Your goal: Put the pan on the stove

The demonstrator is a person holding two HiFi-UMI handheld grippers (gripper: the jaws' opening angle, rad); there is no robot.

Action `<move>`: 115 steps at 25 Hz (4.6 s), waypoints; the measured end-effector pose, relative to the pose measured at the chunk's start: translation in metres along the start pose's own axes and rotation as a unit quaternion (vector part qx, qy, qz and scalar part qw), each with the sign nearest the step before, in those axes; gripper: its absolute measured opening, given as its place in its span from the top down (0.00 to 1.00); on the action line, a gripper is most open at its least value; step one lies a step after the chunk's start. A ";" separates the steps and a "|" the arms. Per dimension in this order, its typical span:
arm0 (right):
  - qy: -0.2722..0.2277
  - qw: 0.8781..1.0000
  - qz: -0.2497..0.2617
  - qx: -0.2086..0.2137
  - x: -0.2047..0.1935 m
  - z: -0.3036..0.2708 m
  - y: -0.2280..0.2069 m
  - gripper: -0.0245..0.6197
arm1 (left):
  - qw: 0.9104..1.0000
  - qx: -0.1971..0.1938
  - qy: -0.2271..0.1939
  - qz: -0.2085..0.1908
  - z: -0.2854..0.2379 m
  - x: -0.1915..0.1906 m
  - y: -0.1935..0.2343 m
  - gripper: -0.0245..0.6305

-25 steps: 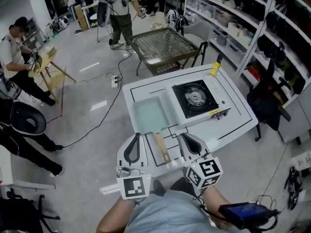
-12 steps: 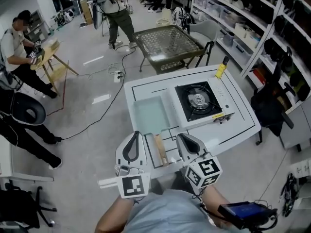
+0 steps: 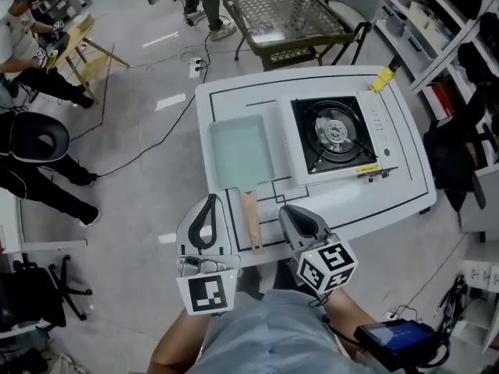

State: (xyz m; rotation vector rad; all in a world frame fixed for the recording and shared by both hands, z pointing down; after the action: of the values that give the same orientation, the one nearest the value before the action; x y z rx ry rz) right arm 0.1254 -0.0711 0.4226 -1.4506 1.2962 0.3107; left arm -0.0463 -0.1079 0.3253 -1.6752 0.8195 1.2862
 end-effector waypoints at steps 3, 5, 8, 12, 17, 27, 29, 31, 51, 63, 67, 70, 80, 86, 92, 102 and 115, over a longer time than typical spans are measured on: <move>0.038 0.999 -0.013 0.008 -0.016 -0.010 -0.018 0.88 | 1.000 0.003 0.028 0.001 -0.013 -0.017 -0.009 0.93; 0.056 0.998 -0.026 0.017 -0.022 -0.017 -0.026 0.88 | 0.999 0.008 0.044 0.005 -0.020 -0.026 -0.010 0.93; 0.081 0.995 -0.050 0.032 -0.029 -0.024 -0.031 0.88 | 0.998 0.017 0.067 0.005 -0.023 -0.034 -0.009 0.93; 0.103 0.986 -0.097 0.088 -0.032 -0.033 -0.029 0.87 | 0.997 0.024 0.075 0.011 -0.030 -0.040 -0.005 0.93; 0.145 0.964 -0.168 0.146 -0.034 -0.047 -0.020 0.62 | 0.996 0.020 0.082 0.015 -0.042 -0.045 -0.001 0.93; 0.212 0.942 -0.214 0.148 -0.046 -0.081 -0.021 0.61 | 0.993 0.041 0.113 0.021 -0.059 -0.065 0.022 0.93; 0.222 0.938 -0.220 0.148 -0.049 -0.089 -0.021 0.61 | 0.992 0.047 0.117 0.022 -0.062 -0.070 0.029 0.93; 0.232 0.935 -0.225 0.147 -0.052 -0.096 -0.020 0.61 | 0.991 0.052 0.121 0.024 -0.063 -0.074 0.034 0.93; 0.276 0.900 -0.300 0.152 -0.070 -0.130 -0.005 0.62 | 0.983 0.098 0.148 0.041 -0.041 -0.093 0.073 0.93; 0.258 0.883 -0.359 0.156 -0.070 -0.128 -0.008 0.72 | 0.983 0.100 0.147 0.038 -0.037 -0.088 0.072 0.93; 0.244 0.874 -0.390 0.161 -0.072 -0.126 -0.010 0.75 | 0.983 0.101 0.146 0.037 -0.033 -0.084 0.073 0.93; 0.240 0.870 -0.399 0.163 -0.073 -0.124 -0.013 0.76 | 0.984 0.102 0.141 0.030 -0.031 -0.081 0.072 0.93; 0.237 0.862 -0.412 0.178 -0.069 -0.121 -0.008 0.76 | 0.985 0.104 0.137 0.028 -0.027 -0.073 0.065 0.93; 0.230 0.866 -0.403 0.188 -0.061 -0.119 -0.006 0.76 | 0.985 0.106 0.136 0.024 -0.024 -0.069 0.064 0.93; 0.222 0.865 -0.403 0.202 -0.044 -0.114 0.002 0.76 | 0.987 0.100 0.127 0.021 -0.028 -0.062 0.056 0.93; 0.202 0.870 -0.397 0.211 -0.007 -0.095 0.011 0.76 | 0.990 0.095 0.107 0.021 -0.028 -0.041 0.048 0.93; 0.178 0.878 -0.392 0.212 0.035 -0.068 -0.008 0.76 | 0.994 0.077 0.078 0.017 -0.058 -0.011 0.023 0.93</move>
State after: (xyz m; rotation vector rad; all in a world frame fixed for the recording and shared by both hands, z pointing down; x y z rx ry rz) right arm 0.1144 -0.1474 0.4242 -1.5487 0.8618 -0.7659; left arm -0.0457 -0.1703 0.3369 -1.6584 1.0190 1.0956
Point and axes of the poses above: the fingertips, and each gripper's own axes: z backward along the fingers, y to its left, x out of its top, the point moved 6 cm from there along z, backward along the fingers, and after that the axes turned 9 degrees about -z, right-handed, at the moved point
